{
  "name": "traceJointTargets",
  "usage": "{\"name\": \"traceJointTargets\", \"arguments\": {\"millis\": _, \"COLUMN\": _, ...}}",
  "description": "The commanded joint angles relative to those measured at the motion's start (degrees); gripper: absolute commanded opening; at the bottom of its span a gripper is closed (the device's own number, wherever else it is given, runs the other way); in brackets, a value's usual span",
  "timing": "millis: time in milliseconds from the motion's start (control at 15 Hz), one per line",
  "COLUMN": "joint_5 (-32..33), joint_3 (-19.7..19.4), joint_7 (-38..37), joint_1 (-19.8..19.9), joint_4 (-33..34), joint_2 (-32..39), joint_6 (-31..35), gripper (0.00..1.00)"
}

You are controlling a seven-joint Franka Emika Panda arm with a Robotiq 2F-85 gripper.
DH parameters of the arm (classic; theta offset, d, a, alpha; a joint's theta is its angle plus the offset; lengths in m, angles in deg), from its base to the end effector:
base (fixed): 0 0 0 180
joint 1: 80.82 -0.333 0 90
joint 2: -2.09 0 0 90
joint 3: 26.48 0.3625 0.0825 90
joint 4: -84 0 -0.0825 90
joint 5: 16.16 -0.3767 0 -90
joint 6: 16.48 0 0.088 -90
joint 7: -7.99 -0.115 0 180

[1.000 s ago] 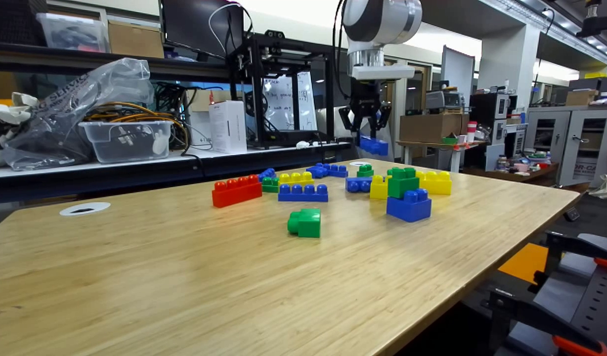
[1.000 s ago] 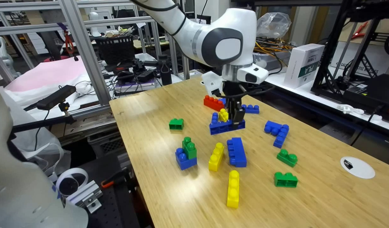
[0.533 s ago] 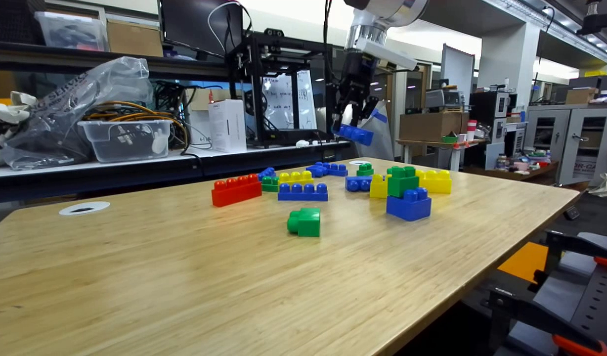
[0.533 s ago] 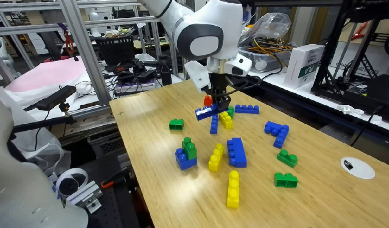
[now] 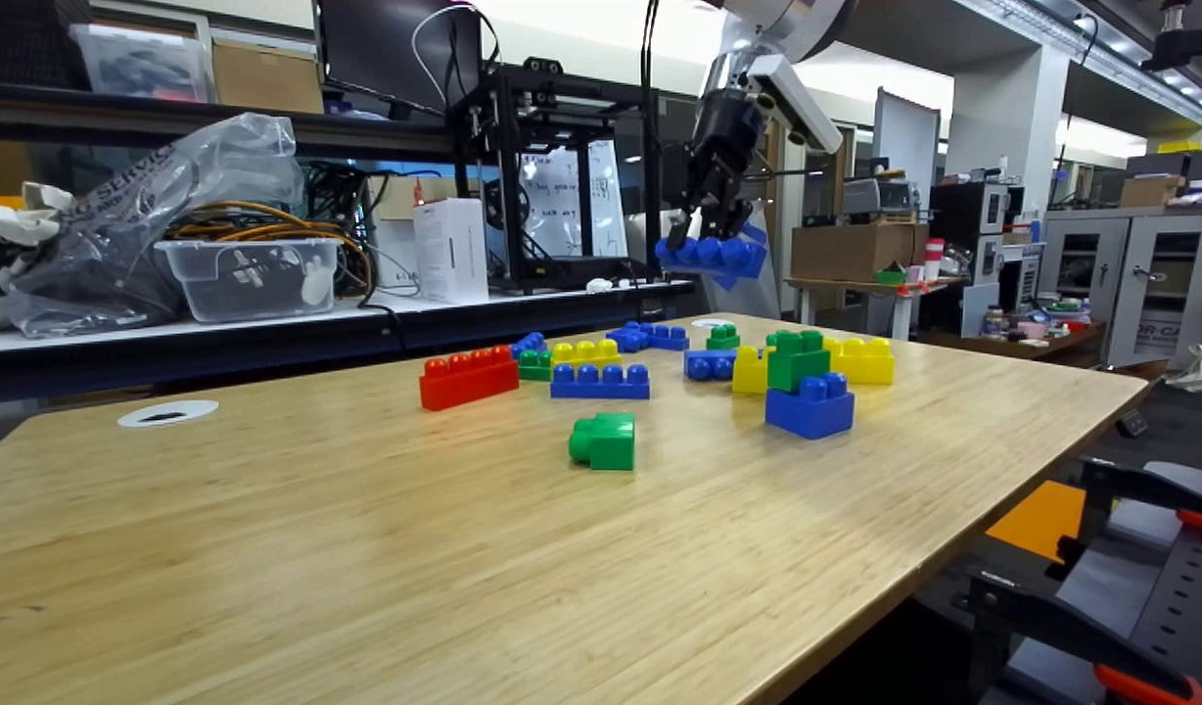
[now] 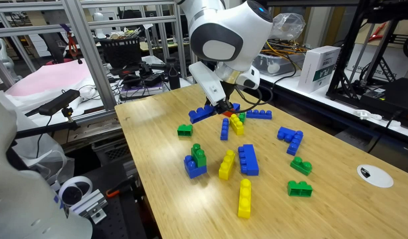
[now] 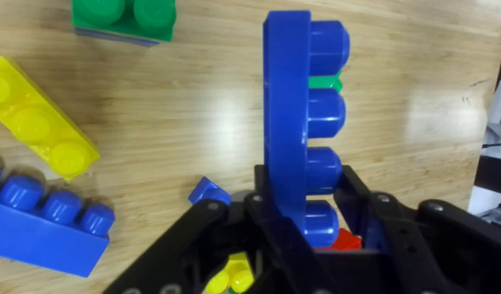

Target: Move one of the blue building blocks in the back forward

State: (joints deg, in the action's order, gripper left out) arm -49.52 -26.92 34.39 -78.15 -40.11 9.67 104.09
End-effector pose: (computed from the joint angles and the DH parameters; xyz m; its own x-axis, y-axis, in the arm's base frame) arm 0.5367 0.0008 0.3693 0.9967 0.0669 -0.0463 0.0365 -0.8762 -0.4805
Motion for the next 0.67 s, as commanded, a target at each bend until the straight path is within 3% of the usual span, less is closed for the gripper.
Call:
{"name": "traceJointTargets", "arguments": {"millis": 0, "joint_5": -0.51, "joint_3": -0.05, "joint_7": 2.67, "joint_1": 2.12, "joint_4": 6.22, "joint_2": 4.73, "joint_6": -10.58, "gripper": 0.18}}
{"name": "traceJointTargets", "arguments": {"millis": 600, "joint_5": 1.85, "joint_3": 1.09, "joint_7": -1.72, "joint_1": 3.94, "joint_4": 25.41, "joint_2": 20.92, "joint_6": -28.98, "gripper": 0.18}}
